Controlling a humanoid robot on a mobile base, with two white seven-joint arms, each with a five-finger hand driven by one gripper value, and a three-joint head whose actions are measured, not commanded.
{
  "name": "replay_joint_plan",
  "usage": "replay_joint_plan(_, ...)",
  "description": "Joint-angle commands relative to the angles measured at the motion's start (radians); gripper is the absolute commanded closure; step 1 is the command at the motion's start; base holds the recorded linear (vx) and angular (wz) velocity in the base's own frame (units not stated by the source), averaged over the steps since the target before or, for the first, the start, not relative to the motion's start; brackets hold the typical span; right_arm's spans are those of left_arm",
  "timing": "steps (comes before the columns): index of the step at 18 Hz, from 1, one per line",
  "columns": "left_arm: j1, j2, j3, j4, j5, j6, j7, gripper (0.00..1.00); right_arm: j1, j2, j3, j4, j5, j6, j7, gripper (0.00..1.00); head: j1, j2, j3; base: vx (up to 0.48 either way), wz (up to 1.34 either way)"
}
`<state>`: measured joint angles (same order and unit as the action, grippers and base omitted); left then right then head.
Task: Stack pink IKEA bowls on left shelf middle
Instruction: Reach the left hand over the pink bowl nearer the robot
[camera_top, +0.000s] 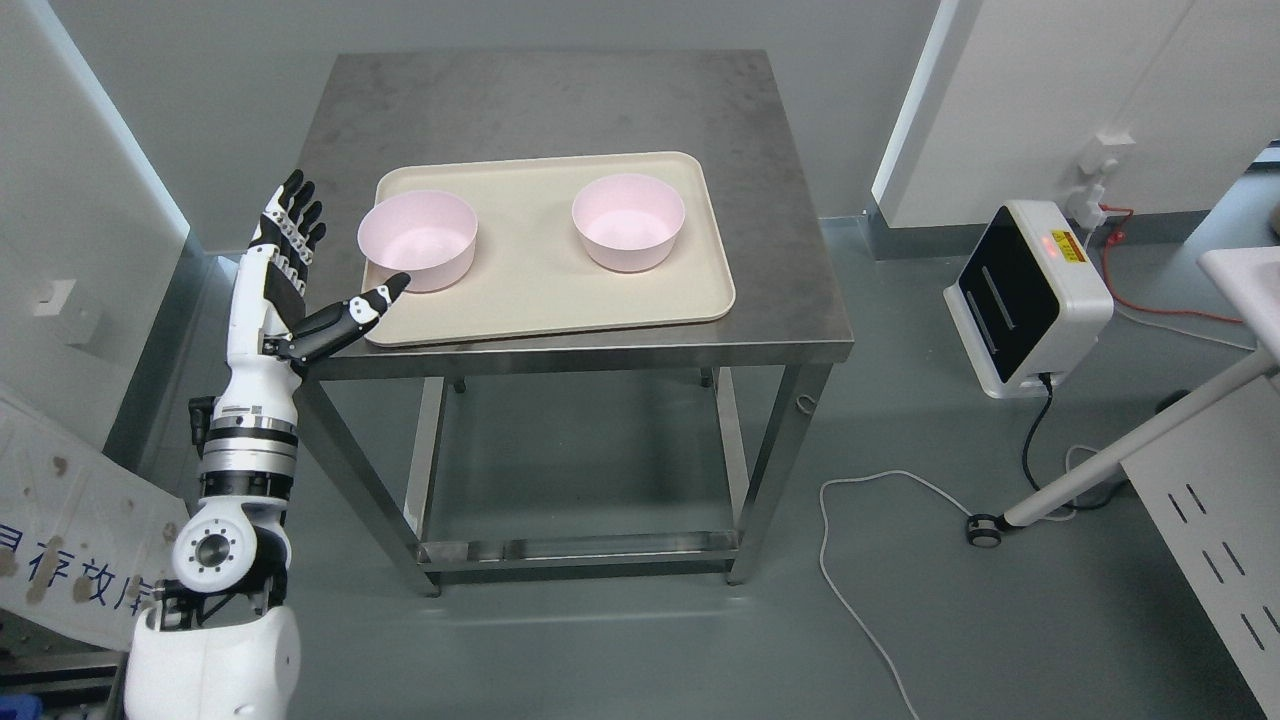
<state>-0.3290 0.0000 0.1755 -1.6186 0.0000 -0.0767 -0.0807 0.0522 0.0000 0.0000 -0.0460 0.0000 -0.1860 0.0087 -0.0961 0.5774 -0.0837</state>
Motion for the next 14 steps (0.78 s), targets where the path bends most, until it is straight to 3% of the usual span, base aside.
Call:
replay_joint_plan(1, -0.028, 0.017, -0.065, 0.012, 0.002, 0.006, -0.001, 0.00, 0.000, -0.017, -0.009, 0.000, 0.008, 0.000, -0.006, 0.00, 0.0000, 0.000, 0.000, 0.000, 0.00)
replay_joint_plan(5, -0.206, 0.023, -0.116, 0.172, -0.021, 0.008, -0.022, 0.00, 0.000, -0.017, -0.009, 0.000, 0.008, 0.000, -0.006, 0.00, 0.0000, 0.000, 0.000, 0.000, 0.00)
replay_joint_plan(10, -0.519, 0.188, -0.237, 0.582, -0.361, 0.008, -0.221, 0.01, 0.000, -0.017, -0.009, 0.000, 0.008, 0.000, -0.004, 0.00, 0.0000, 0.000, 0.000, 0.000, 0.00)
replay_joint_plan(12, -0.606, 0.219, -0.260, 0.745, -0.515, 0.008, -0.240, 0.02, 0.000, -0.017, -0.009, 0.000, 0.008, 0.000, -0.006, 0.00, 0.0000, 0.000, 0.000, 0.000, 0.00)
replay_joint_plan(14, -0.648, 0.221, -0.261, 0.819, -0.598, 0.008, -0.240, 0.02, 0.000, -0.017, -0.009, 0.000, 0.008, 0.000, -0.006, 0.00, 0.0000, 0.000, 0.000, 0.000, 0.00)
